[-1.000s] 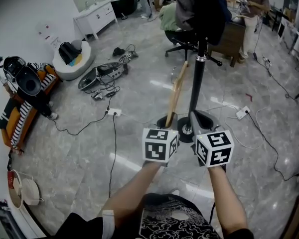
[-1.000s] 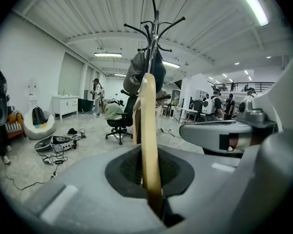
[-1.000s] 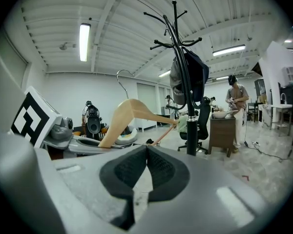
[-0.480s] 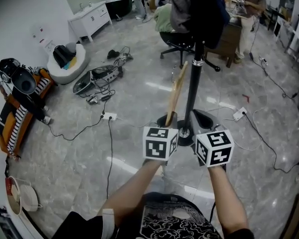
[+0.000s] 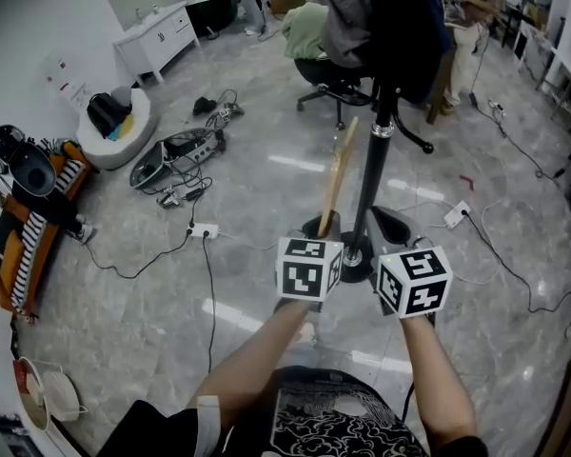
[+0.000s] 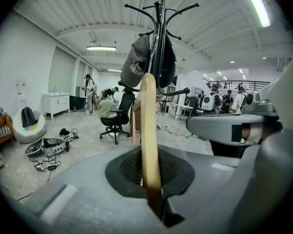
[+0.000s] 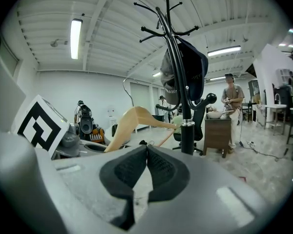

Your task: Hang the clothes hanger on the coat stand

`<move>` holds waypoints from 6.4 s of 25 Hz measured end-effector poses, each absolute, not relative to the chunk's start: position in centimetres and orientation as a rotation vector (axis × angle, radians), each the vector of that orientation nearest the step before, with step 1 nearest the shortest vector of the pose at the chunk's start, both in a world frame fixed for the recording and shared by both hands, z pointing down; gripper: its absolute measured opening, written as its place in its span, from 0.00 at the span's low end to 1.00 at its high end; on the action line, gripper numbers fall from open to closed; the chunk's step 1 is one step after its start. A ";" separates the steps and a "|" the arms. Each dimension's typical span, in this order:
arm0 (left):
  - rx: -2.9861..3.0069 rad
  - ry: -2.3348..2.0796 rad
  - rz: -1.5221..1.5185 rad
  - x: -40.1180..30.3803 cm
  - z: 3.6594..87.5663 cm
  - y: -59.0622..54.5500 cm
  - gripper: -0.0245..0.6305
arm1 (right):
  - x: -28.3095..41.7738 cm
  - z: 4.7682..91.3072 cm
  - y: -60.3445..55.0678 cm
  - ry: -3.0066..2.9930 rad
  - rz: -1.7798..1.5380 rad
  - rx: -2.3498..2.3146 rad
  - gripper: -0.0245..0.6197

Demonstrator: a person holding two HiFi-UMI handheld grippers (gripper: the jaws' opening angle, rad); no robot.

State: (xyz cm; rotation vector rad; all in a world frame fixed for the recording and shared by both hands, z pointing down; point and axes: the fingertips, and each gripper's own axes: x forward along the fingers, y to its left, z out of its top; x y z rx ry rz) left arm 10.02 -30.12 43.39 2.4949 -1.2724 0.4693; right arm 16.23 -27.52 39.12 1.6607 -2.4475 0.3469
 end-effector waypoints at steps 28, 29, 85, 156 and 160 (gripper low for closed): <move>2.569 -1.082 0.522 12.0 45.5 -40.5 0.04 | 15.3 40.0 -36.5 -2.344 0.355 1.777 0.04; 2.572 -1.077 0.524 12.0 45.6 -40.8 0.04 | 15.3 40.1 -36.9 -2.342 0.354 1.780 0.04; 2.552 -0.948 0.642 15.1 51.0 -45.8 0.04 | 17.0 42.4 -41.3 -2.252 0.384 1.845 0.04; 2.677 -1.180 0.338 9.7 38.0 -31.4 0.18 | 13.0 37.9 -28.9 -2.469 0.303 1.623 0.04; 2.684 -1.204 0.322 9.6 37.3 -30.1 0.17 | 12.9 37.5 -28.0 -2.487 0.298 1.610 0.04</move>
